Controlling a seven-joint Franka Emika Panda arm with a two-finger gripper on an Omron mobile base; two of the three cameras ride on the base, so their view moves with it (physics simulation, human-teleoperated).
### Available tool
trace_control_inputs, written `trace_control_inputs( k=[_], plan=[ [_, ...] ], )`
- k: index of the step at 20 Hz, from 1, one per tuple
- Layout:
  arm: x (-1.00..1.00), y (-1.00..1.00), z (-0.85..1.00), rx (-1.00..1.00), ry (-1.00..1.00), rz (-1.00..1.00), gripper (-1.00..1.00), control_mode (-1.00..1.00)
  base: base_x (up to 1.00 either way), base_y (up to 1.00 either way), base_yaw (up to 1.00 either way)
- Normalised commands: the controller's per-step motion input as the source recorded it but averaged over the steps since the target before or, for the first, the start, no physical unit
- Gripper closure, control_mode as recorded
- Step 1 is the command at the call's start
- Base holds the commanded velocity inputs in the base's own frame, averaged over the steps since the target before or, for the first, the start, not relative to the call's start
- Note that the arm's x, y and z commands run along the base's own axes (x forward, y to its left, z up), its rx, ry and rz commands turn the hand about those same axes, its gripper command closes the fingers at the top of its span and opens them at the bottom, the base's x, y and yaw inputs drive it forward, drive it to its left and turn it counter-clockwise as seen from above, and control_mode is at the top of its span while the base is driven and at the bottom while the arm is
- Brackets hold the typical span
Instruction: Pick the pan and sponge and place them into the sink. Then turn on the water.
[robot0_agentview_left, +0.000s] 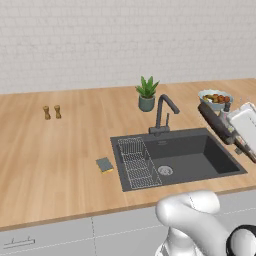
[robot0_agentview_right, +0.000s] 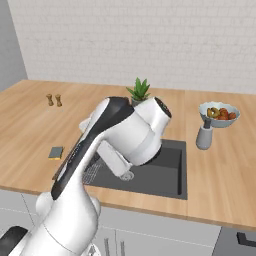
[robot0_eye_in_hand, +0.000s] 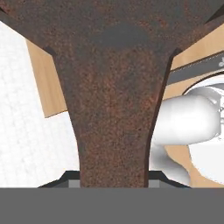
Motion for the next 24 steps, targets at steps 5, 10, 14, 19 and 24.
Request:
trace_control_inputs(
  k=[5, 10, 14, 19, 24],
  plan=[
    [0.14, -1.0, -0.13, 0.0, -0.01, 0.31, 1.0, -1.0, 0.0, 0.0, 0.0],
    [0.26, -0.91, -0.56, 0.0, -0.15, 0.33, 1.0, -1.0, 0.0, 0.0, 0.0],
    [0.36, -0.69, -0.64, -0.02, -0.1, 0.36, 1.0, -1.0, 0.0, 0.0, 0.0],
    [0.4, -0.4, -0.67, -0.13, -0.13, 0.24, 1.0, -1.0, 0.0, 0.0, 0.0],
    [0.42, 0.08, -0.57, -0.21, -0.23, 0.02, 1.0, -1.0, 0.0, 0.0, 0.0]
  ],
)
